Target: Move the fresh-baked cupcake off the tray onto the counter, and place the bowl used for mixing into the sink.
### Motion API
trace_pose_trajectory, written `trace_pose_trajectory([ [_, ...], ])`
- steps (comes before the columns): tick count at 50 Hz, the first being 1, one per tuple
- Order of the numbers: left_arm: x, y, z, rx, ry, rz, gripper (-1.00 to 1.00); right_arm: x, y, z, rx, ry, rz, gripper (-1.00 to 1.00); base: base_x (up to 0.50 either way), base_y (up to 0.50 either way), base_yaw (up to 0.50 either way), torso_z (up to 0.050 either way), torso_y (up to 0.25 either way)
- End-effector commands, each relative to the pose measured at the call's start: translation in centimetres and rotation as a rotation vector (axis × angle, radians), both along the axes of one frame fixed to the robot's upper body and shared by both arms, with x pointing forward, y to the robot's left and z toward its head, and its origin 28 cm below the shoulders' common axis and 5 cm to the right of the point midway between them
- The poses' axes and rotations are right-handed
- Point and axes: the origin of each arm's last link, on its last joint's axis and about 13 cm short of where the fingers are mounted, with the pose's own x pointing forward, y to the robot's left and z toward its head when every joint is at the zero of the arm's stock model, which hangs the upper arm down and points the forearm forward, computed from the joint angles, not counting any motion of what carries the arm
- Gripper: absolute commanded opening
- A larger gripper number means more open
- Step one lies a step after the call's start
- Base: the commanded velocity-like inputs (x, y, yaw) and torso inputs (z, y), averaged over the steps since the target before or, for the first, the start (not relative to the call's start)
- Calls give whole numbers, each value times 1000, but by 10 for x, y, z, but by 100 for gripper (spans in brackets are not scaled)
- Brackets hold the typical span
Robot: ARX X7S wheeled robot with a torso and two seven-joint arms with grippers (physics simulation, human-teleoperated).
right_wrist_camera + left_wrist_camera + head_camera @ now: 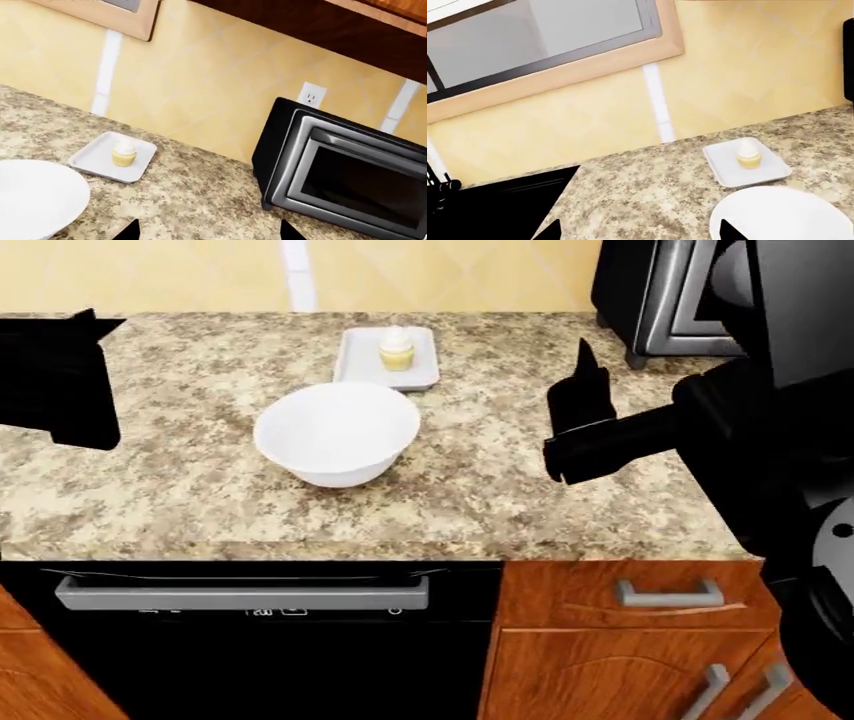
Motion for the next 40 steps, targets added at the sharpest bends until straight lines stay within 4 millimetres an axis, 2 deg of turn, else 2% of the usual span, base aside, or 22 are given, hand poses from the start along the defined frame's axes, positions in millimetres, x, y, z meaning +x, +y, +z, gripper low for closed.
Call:
trace_pose_trajectory([
  [1, -18, 12, 17, 65, 10, 55, 100, -4, 1, 23, -83, -3, -52, 100, 500, 0, 0, 0, 0],
  [5, -17, 12, 18, 64, -1, 55, 100, 0, 0, 22, -28, -11, -48, 100, 500, 0, 0, 0, 0],
  [14, -18, 9, 22, 67, -7, 43, 100, 7, -2, 11, -54, 16, -57, 100, 500, 0, 0, 0, 0],
  [22, -18, 7, 23, 75, -7, 39, 100, 8, 0, 11, -64, 21, -49, 100, 500, 0, 0, 0, 2],
  [23, -19, 7, 12, 74, -8, 37, 100, 9, 0, 10, -64, 22, -47, 100, 500, 0, 0, 0, 0],
  [25, -19, 8, 10, 74, -8, 38, 100, 10, 0, 9, -66, 24, -46, 100, 500, 0, 0, 0, 0],
  [40, -19, 8, 12, 72, -12, 42, 100, 10, 1, 8, -76, 31, -45, 100, 500, 0, 0, 0, 1],
])
